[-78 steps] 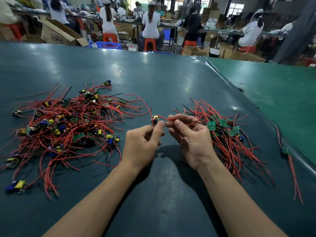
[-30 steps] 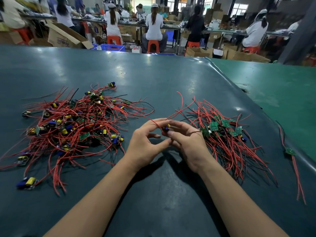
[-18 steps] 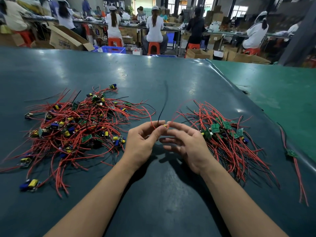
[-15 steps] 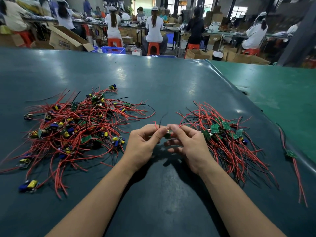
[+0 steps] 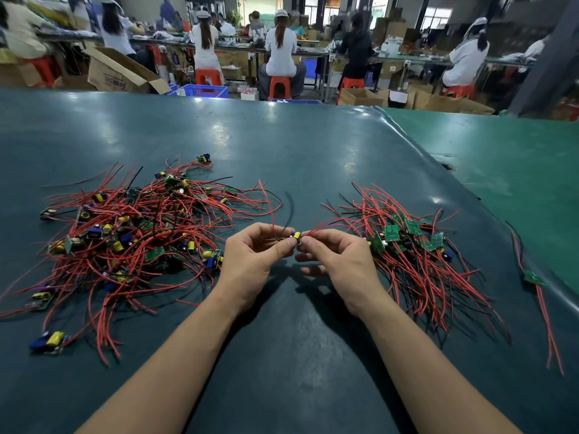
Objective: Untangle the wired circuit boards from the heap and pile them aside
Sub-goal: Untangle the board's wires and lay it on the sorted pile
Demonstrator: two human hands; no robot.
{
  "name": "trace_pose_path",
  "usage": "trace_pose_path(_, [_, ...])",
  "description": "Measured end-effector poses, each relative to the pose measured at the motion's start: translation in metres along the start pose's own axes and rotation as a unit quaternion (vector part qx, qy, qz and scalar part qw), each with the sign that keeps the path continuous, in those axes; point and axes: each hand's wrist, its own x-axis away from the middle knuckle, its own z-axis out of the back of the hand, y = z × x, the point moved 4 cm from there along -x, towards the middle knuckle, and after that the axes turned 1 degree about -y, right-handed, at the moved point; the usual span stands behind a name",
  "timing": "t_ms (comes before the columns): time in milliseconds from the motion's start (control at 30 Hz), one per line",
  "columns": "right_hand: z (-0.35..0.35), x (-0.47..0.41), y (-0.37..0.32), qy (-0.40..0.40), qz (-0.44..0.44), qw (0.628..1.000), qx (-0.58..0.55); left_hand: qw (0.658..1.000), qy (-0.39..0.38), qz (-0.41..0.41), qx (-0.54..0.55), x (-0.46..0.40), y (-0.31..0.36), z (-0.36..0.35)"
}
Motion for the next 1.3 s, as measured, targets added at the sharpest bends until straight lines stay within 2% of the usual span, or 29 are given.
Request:
trace_pose_path(267, [0.000, -0.001, 0.000, 0.029, 0.001, 1.000, -0.007, 1.000, -0.004, 0.006, -0.007, 0.000, 0.001, -0.003])
trace_pose_path(433, [0.004, 0.001, -0.005, 0.055, 0.041, 0.996, 0.048, 1.000, -0.016, 0.012, -0.002, 0.003, 0.004, -0.006])
trace_pose_path(700, [0.005, 0.000, 0.000, 0.065, 0.035, 0.997, 0.025, 1.000, -0.016, 0.008, 0.005, 0.001, 0.005, -0.004])
trace_pose_path(800, [0.009, -0.002, -0.001, 0.101, 0.053, 0.992, 0.052, 1.000, -0.017, 0.006, -0.002, 0.002, 0.006, -0.006])
trace_pose_path(1100, [0.023, -0.002, -0.005, 0.225, 0.075, 0.971, 0.016, 1.000, -0.019, 0.006, 0.005, 0.004, 0.008, -0.009])
trace_pose_path(1300, [0.025, -0.002, -0.005, 0.238, 0.102, 0.962, 0.084, 0.999, -0.039, 0.001, 0.013, 0.006, 0.007, -0.012])
